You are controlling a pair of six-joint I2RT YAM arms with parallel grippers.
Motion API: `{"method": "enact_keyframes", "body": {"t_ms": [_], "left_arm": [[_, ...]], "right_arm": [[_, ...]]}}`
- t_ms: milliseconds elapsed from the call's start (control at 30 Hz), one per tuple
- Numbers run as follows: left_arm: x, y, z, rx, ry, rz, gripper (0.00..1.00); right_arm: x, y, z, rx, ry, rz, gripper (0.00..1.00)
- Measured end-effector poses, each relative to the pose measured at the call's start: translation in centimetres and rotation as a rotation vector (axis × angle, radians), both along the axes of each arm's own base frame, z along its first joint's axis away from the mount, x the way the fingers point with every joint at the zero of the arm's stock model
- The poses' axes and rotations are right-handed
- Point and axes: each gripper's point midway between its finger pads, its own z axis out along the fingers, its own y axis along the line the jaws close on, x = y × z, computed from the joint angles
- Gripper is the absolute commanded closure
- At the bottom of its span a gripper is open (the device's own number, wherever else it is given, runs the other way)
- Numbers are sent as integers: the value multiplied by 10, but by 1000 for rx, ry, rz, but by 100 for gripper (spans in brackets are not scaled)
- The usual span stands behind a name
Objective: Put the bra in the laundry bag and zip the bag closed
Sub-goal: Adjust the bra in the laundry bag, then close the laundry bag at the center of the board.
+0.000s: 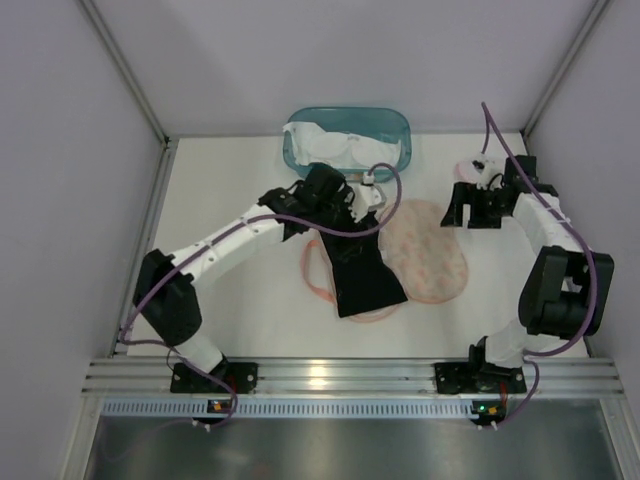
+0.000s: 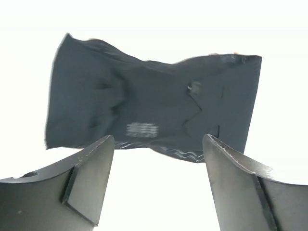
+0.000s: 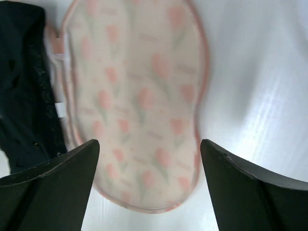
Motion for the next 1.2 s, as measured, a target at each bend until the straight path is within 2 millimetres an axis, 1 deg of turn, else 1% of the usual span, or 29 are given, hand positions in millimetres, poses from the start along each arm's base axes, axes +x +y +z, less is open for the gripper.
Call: {"method": "enact_keyframes", "body": {"t_ms": [33, 67, 133, 167, 233, 333, 400, 467, 533, 600, 633, 800, 833, 867, 900, 1000, 1033, 1067, 1100, 1133, 1200], "left_arm": [[5, 5, 16, -36, -14, 23, 20], [10, 11, 29, -61, -28, 43, 20], [22, 27, 53, -117, -46, 100, 20], [29, 37, 61, -135, -53, 133, 20], [40, 56, 70, -158, -54, 191, 20], [54, 85, 74, -178, -35, 282, 20], [58, 103, 71, -182, -12, 335, 20], [56, 116, 66, -178, 9, 375, 20], [52, 124, 65, -179, 25, 397, 20], [49, 129, 67, -187, 30, 413, 20], [48, 131, 68, -191, 30, 418, 20], [46, 142, 74, -215, 33, 457, 20], [47, 144, 75, -219, 34, 465, 20], [47, 145, 76, -221, 34, 470, 20], [47, 146, 76, -222, 35, 475, 20], [46, 148, 75, -223, 41, 484, 20], [46, 148, 74, -224, 44, 487, 20], [46, 149, 74, -224, 46, 491, 20], [46, 149, 74, -225, 50, 496, 20], [47, 150, 73, -226, 53, 505, 19], [48, 154, 71, -227, 64, 533, 14]], "right_arm": [[0, -13, -3, -31, 6, -28, 13], [-1, -21, -5, -55, 11, -46, 12], [-3, -29, -9, -92, 25, -59, 12], [-4, -32, -10, -107, 28, -61, 12], [-4, -36, -12, -132, 34, -69, 14], [-4, -41, -17, -159, 44, -78, 18], [-5, -44, -24, -175, 58, -86, 22], [-8, -46, -33, -183, 79, -86, 26], [-12, -46, -43, -187, 107, -83, 29], [-14, -46, -54, -185, 134, -78, 31], [-15, -46, -59, -184, 150, -75, 34], [-23, -45, -84, -176, 218, -62, 38], [-24, -44, -86, -172, 229, -60, 43], [-22, -44, -86, -172, 218, -56, 46], [-21, -44, -87, -169, 215, -51, 57], [-23, -41, -89, -157, 217, -39, 72], [-23, -40, -88, -152, 218, -34, 80], [-23, -39, -88, -146, 217, -29, 83], [-23, -38, -87, -140, 215, -24, 90], [-24, -37, -87, -138, 215, -20, 93], [-25, -36, -84, -130, 213, -11, 100]]}}
